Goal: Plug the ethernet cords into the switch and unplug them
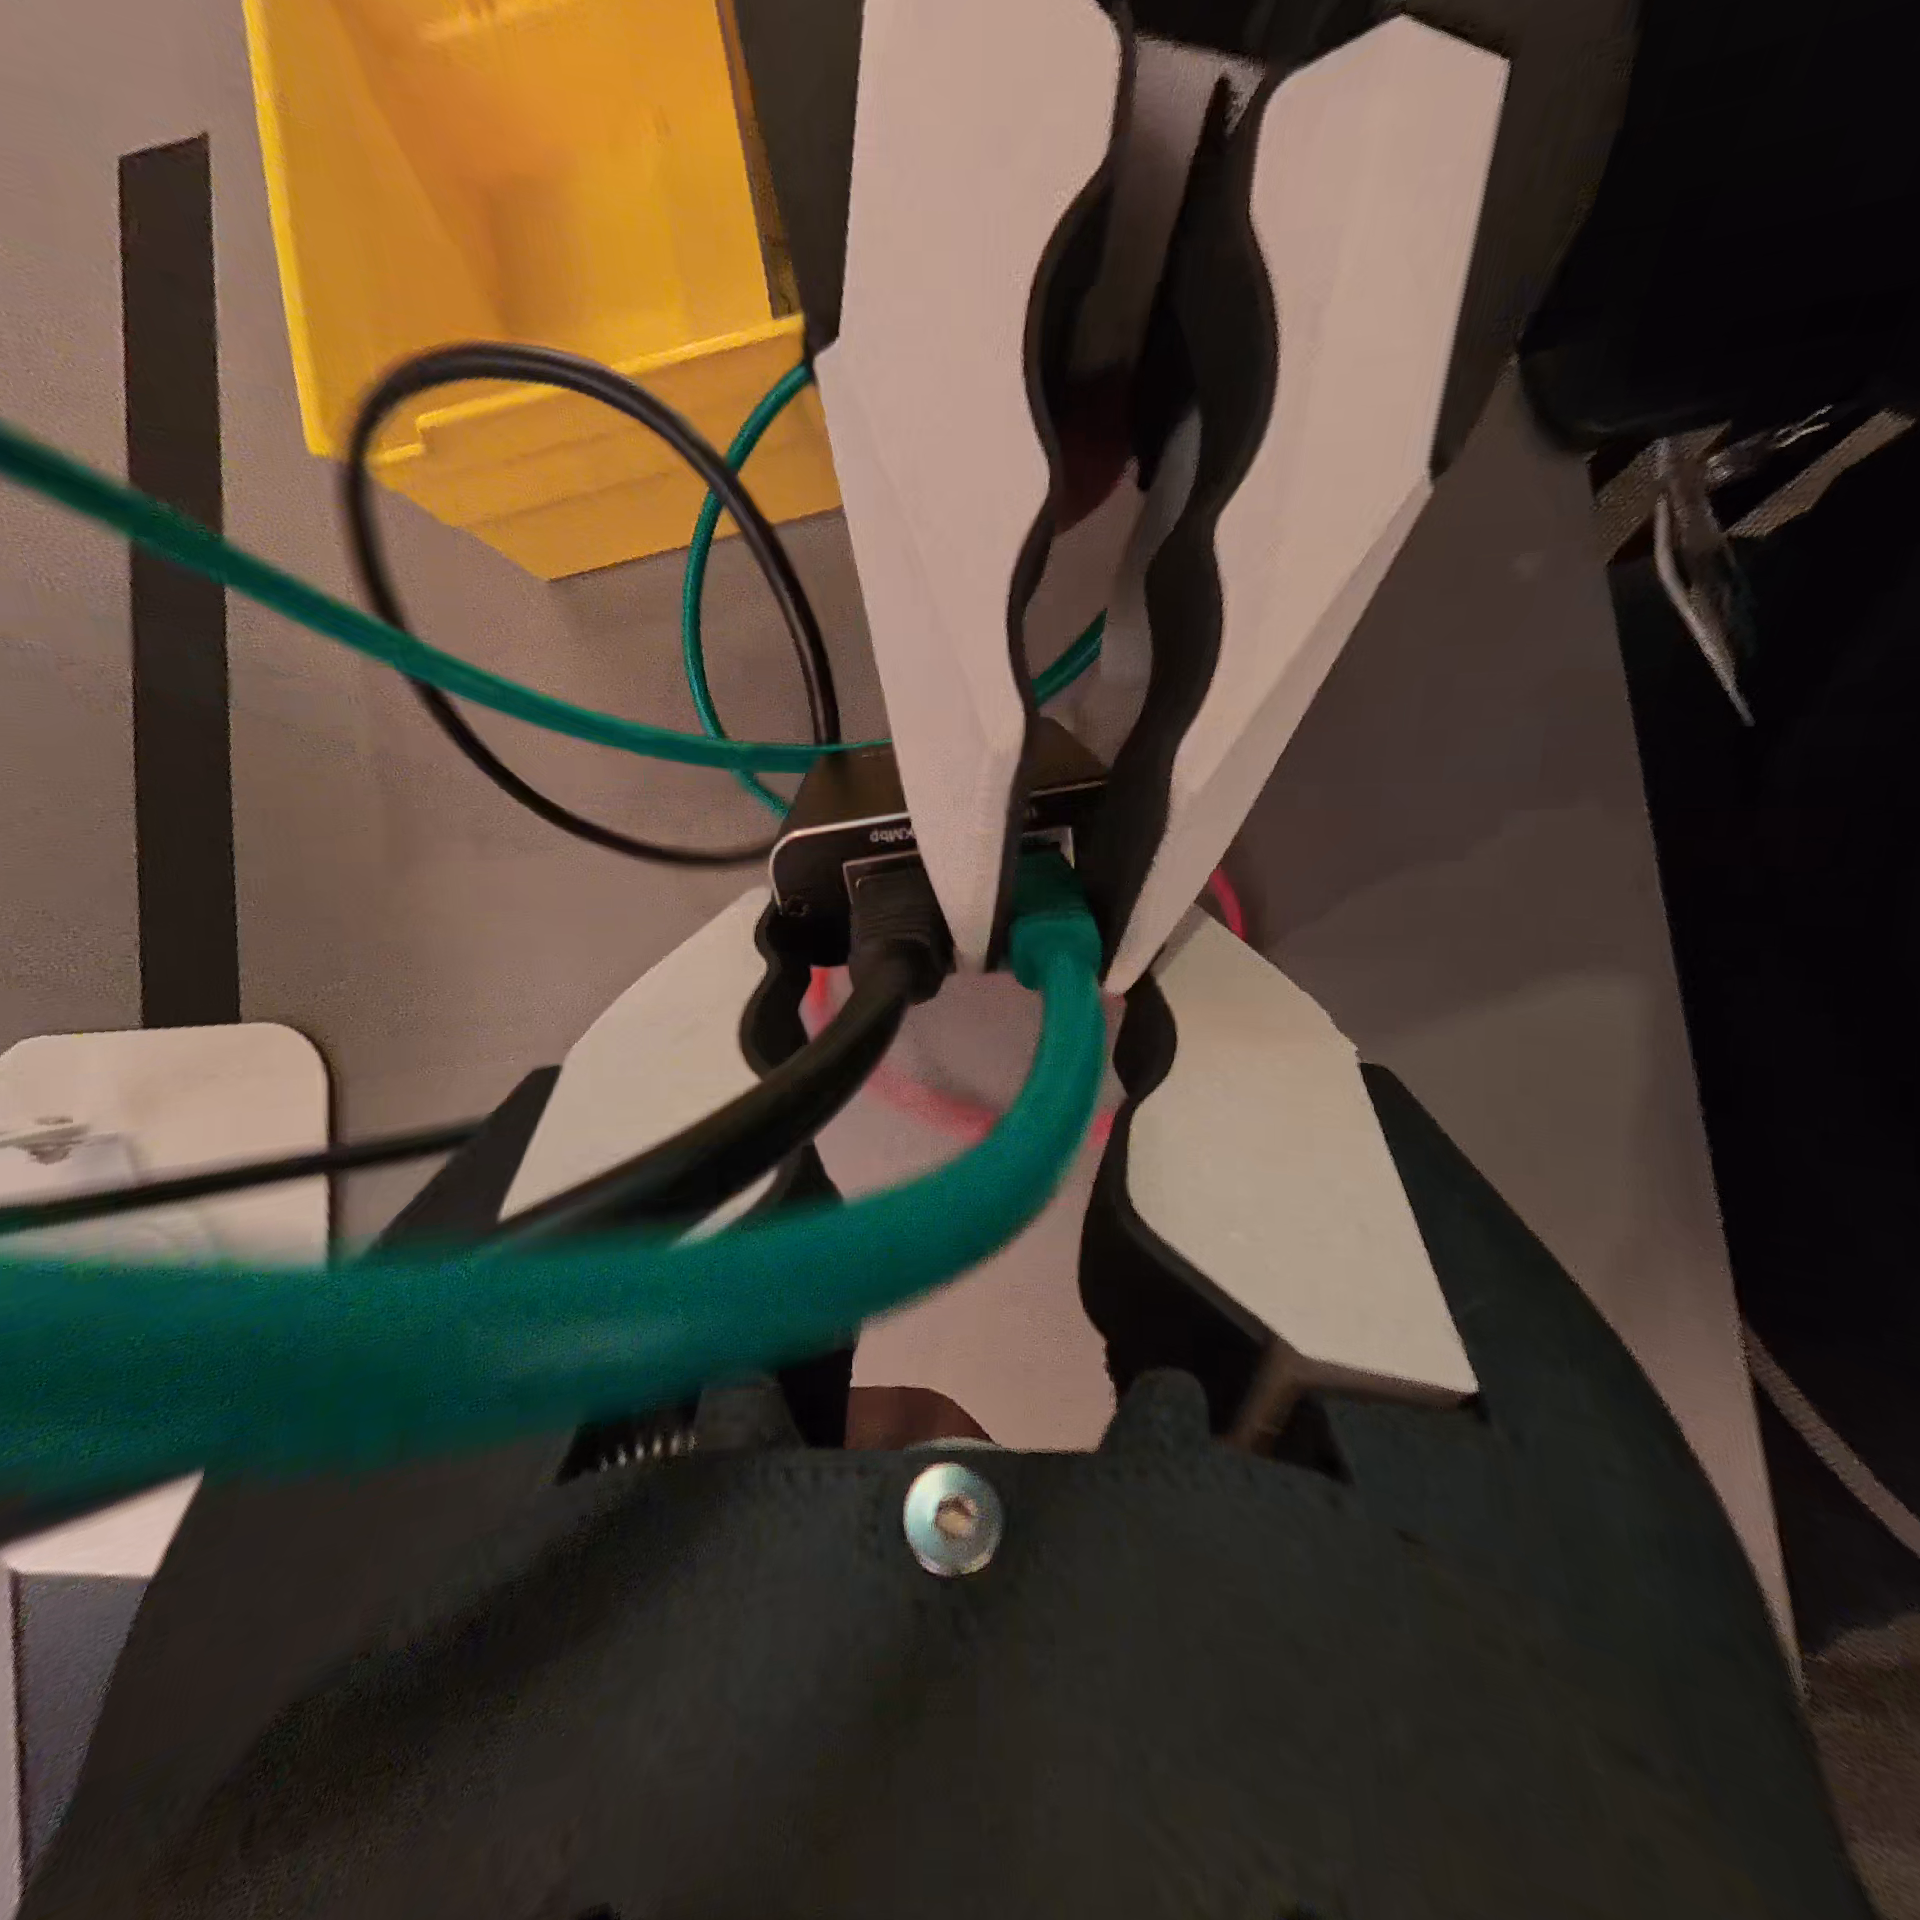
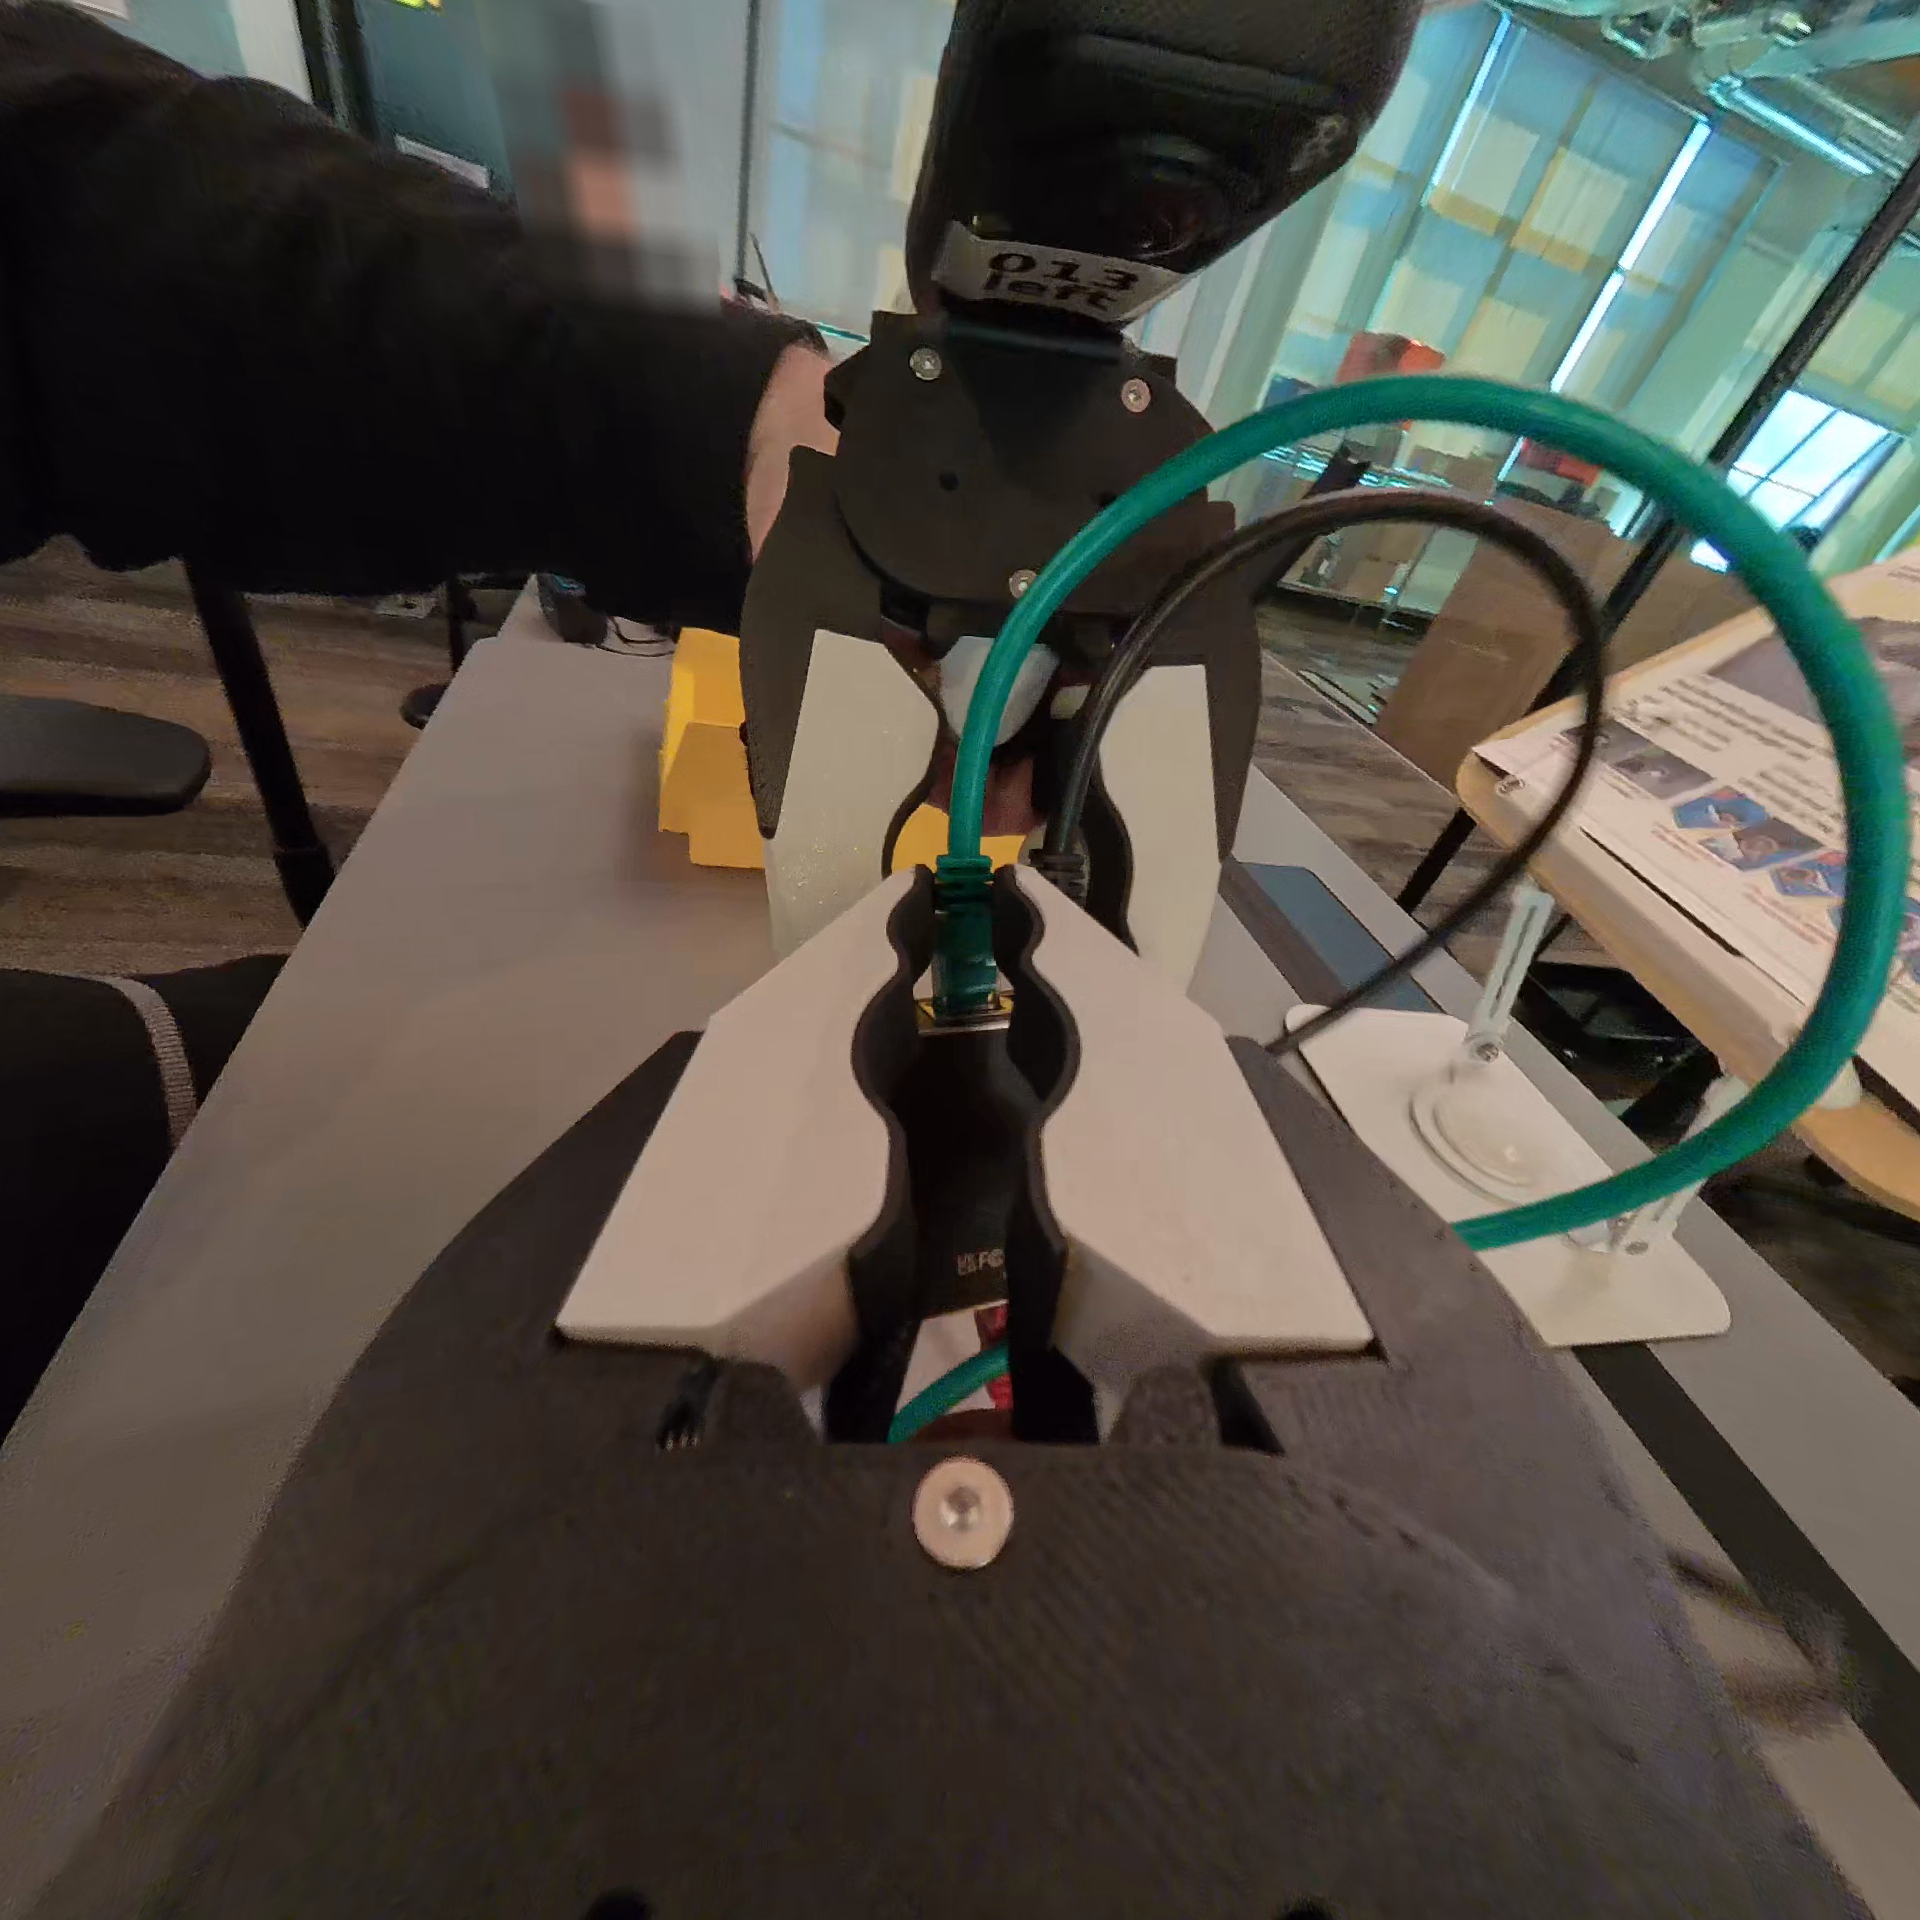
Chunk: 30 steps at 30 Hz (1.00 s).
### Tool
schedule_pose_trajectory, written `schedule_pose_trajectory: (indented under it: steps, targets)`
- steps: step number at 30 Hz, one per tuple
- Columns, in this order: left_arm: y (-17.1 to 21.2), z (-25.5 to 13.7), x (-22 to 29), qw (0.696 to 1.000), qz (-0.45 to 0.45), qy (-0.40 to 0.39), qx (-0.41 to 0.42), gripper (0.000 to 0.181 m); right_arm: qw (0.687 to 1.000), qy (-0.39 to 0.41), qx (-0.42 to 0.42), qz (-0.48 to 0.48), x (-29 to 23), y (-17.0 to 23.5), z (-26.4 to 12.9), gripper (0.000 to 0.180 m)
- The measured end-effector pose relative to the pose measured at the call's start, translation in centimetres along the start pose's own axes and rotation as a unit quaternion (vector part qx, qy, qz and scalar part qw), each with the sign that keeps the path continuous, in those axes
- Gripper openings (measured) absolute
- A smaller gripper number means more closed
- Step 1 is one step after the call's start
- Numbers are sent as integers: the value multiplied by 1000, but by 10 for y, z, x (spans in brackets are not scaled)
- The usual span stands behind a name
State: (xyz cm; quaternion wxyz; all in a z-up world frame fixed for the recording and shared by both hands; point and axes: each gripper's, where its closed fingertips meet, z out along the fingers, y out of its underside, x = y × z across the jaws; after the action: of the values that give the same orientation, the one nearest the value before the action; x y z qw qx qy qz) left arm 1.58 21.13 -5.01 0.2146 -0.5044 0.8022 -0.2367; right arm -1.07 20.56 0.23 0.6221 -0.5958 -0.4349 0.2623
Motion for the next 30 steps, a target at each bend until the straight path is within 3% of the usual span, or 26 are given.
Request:
schedule_pose_trajectory:
  steps: [1, 7, 15, 30]
  targets:
    - [0, 1, -2, 1000, 4, -6, 2, 58, 1000, 4, 1, 3, 2, 1, -1, 10]
    - [4, -4, -7, 998, -15, -45, 35, 56, 1000, 8, 11, 17, 12, 6, -17, 9]
    - [14, -6, -8, 991, -28, -106, 72, 55, 999, 3, -26, 32, 14, 22, -17, 10]
    - [17, -8, -11, 967, -26, -224, 117, 55, 998, -2, -6, 62, 13, 20, -11, 8]
